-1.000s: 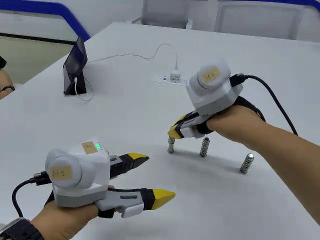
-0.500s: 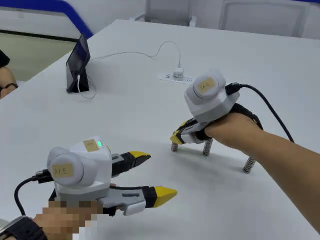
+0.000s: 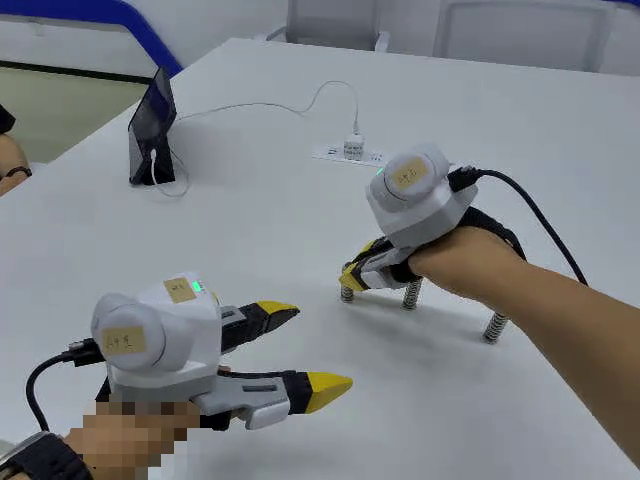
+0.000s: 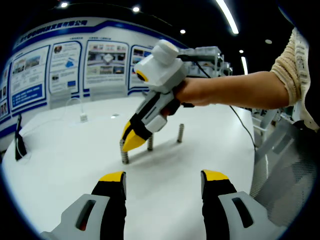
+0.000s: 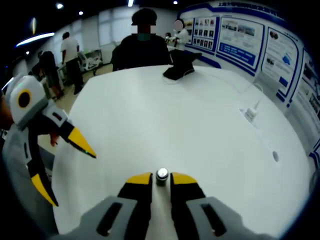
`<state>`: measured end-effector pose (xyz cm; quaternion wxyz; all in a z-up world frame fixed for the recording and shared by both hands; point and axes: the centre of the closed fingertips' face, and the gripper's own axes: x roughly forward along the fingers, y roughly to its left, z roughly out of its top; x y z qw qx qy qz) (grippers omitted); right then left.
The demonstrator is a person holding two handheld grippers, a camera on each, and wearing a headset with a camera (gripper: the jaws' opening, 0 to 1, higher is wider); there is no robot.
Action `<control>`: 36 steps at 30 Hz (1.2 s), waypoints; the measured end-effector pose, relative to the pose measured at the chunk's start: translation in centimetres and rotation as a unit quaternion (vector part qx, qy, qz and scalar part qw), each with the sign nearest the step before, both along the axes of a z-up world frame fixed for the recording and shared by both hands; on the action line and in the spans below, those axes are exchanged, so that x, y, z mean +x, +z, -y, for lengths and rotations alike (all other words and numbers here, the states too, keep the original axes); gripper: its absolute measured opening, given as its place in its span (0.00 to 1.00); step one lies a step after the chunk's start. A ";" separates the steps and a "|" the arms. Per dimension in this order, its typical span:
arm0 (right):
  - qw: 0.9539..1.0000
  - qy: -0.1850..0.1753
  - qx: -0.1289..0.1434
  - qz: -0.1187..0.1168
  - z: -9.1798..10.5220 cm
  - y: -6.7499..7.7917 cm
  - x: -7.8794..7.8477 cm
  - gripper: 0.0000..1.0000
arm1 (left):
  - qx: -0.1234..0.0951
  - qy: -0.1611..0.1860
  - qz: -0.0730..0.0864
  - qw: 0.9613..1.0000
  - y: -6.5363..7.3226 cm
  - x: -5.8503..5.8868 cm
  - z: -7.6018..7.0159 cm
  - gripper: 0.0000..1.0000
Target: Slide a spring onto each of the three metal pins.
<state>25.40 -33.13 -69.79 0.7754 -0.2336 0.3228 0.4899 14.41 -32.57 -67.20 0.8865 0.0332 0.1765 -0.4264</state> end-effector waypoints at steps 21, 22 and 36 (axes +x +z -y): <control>0.999 -0.014 0.027 0.025 3.0 2.3 -3.3 0.19 | 0.002 0.000 0.001 1.000 0.0 -0.1 0.0 0.63; 0.999 -0.015 0.029 0.027 3.2 2.5 -3.5 0.19 | 0.002 -0.001 0.001 1.000 0.0 -0.1 0.1 0.64; 0.997 -0.032 0.051 0.042 5.7 3.7 -5.9 0.22 | 0.000 0.000 0.000 1.000 0.0 -0.1 0.1 0.65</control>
